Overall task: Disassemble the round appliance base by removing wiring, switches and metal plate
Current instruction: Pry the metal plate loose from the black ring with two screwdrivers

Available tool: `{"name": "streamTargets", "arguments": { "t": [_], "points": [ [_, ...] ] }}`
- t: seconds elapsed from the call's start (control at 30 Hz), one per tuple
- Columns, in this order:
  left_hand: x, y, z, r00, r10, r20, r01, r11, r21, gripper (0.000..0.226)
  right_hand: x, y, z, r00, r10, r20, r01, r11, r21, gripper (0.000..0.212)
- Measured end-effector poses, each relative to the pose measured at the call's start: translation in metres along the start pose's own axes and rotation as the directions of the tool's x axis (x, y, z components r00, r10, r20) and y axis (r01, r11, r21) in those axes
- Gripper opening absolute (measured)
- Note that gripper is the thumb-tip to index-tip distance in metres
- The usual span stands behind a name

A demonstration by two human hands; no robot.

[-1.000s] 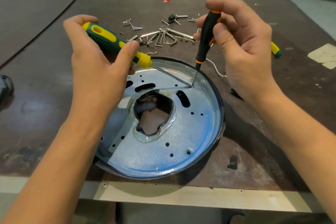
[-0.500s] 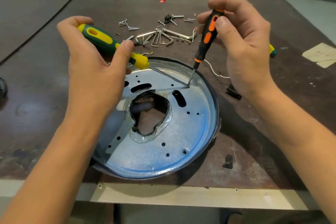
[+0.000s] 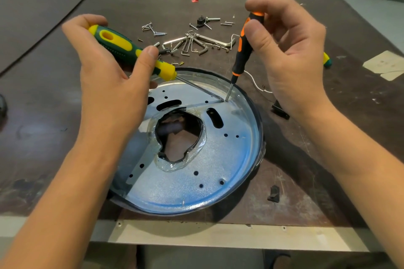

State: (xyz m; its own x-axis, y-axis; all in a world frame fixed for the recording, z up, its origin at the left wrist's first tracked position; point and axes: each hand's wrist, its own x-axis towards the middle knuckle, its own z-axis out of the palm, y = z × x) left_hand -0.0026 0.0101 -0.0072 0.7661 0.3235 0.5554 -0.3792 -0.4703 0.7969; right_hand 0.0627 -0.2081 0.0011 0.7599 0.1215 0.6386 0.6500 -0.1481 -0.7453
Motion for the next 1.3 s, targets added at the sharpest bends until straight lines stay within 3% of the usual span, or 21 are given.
{"name": "streamTargets", "arguments": {
  "t": [0.2, 0.27, 0.4, 0.57, 0.73, 0.83, 0.93, 1.1, 1.3],
  "points": [
    [-0.0005, 0.0016, -0.0005, 1.0, -0.011, 0.009, 0.011, 1.0, -0.001, 0.043, 0.0001, 0.0019, -0.002, 0.999, 0.009, 0.032, -0.011, 0.998, 0.055, 0.03],
    [-0.0006, 0.0023, -0.0004, 1.0, -0.019, 0.014, 0.019, 1.0, -0.016, 0.042, -0.0013, -0.0001, -0.0002, 0.999, 0.003, 0.033, -0.005, 0.999, 0.054, 0.023],
    [0.0006, 0.0037, -0.0006, 0.999, -0.028, 0.021, 0.029, 0.999, -0.029, 0.042, -0.0004, -0.0015, 0.0018, 0.999, -0.041, 0.001, 0.041, 0.999, 0.007, 0.023],
    [0.0005, 0.0056, -0.0012, 0.998, -0.039, 0.047, 0.043, 0.997, -0.069, 0.041, -0.0025, 0.0043, -0.0006, 1.0, 0.002, 0.001, -0.003, 0.998, 0.062, 0.023],
    [0.0004, 0.0072, -0.0013, 0.997, -0.054, 0.055, 0.059, 0.994, -0.093, 0.041, -0.001, 0.0043, 0.0006, 0.994, -0.089, -0.063, 0.09, 0.996, 0.003, 0.018],
    [0.0009, 0.0071, -0.0023, 0.995, -0.068, 0.074, 0.076, 0.991, -0.113, 0.042, -0.0029, 0.0057, -0.0002, 0.998, -0.057, -0.041, 0.06, 0.996, 0.06, 0.024],
    [0.001, 0.0063, -0.0016, 0.996, -0.065, 0.056, 0.07, 0.994, -0.088, 0.043, -0.0043, 0.0045, -0.0002, 0.999, -0.007, -0.037, 0.012, 0.991, 0.136, 0.028],
    [0.0005, 0.0049, -0.0003, 0.998, -0.047, 0.043, 0.05, 0.996, -0.069, 0.043, -0.0014, 0.0025, 0.0005, 0.996, -0.076, -0.048, 0.074, 0.996, -0.039, 0.022],
    [0.0004, 0.005, -0.0018, 0.999, -0.039, 0.031, 0.038, 0.999, 0.012, 0.044, -0.0027, 0.0031, -0.0002, 1.0, -0.014, -0.02, 0.015, 0.999, 0.043, 0.025]
  ]
}}
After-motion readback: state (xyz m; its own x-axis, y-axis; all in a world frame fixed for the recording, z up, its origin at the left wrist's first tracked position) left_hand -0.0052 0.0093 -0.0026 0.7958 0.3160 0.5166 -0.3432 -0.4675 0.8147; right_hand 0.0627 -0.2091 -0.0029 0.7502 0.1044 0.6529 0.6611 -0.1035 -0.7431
